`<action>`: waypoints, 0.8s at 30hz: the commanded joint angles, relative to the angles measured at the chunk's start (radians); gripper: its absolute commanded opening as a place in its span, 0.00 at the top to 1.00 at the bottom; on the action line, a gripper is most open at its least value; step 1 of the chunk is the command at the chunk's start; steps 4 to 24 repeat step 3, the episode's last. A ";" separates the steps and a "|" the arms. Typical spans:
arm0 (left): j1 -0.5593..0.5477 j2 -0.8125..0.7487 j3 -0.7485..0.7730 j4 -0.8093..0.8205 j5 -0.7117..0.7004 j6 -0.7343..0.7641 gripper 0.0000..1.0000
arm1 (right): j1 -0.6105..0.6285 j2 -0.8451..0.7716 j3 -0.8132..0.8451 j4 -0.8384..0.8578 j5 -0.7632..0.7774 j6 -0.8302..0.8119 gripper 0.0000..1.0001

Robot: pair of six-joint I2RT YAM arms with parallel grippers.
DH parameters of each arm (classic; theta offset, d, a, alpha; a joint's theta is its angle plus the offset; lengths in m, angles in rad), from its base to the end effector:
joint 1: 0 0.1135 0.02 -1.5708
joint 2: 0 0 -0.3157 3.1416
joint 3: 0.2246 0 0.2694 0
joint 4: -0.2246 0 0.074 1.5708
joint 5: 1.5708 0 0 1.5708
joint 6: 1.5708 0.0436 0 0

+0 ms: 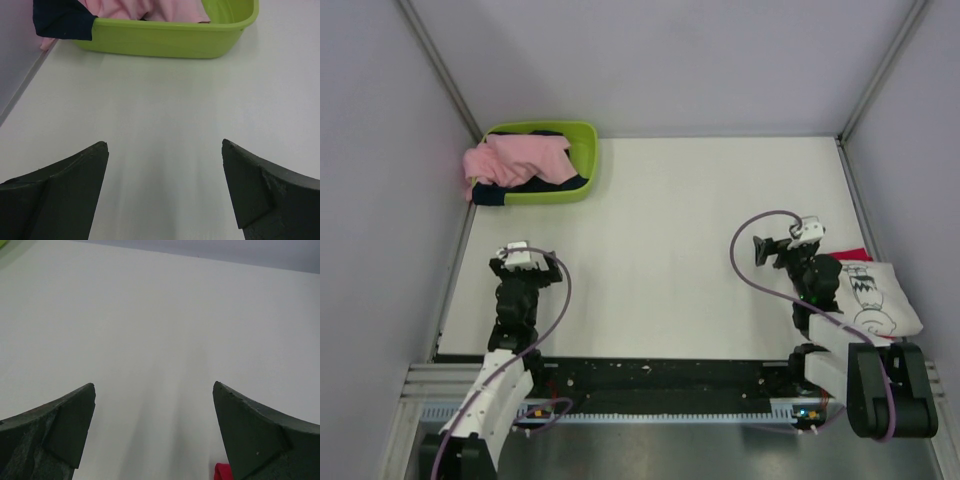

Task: Fold and stack the t-shirts
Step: Put the neatly folded tshirt into the corner of the board with the right arm

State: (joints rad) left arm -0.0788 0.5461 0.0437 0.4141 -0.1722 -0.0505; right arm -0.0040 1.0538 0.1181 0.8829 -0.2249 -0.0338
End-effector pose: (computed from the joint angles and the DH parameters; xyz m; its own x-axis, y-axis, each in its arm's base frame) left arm 0.1260 -0.0025 0.1933 -0.0831 -0.0433 -0.9956 -0.0969 0.9947 -0.0352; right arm 0.1844 0.0090 0.2060 -0.0453 -0.0328 -0.9984 -0.2204 0.9752 -0.0220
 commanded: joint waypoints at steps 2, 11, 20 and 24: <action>0.007 0.008 -0.024 0.077 -0.016 -0.015 0.02 | -0.002 -0.011 -0.009 0.045 0.001 -0.006 0.01; 0.007 0.012 -0.024 0.084 -0.026 -0.018 0.02 | -0.002 -0.011 -0.008 0.042 0.002 -0.005 0.01; 0.007 0.012 -0.024 0.084 -0.026 -0.018 0.02 | -0.002 -0.011 -0.008 0.042 0.002 -0.005 0.01; 0.007 0.012 -0.024 0.084 -0.026 -0.018 0.02 | -0.002 -0.011 -0.008 0.042 0.002 -0.005 0.01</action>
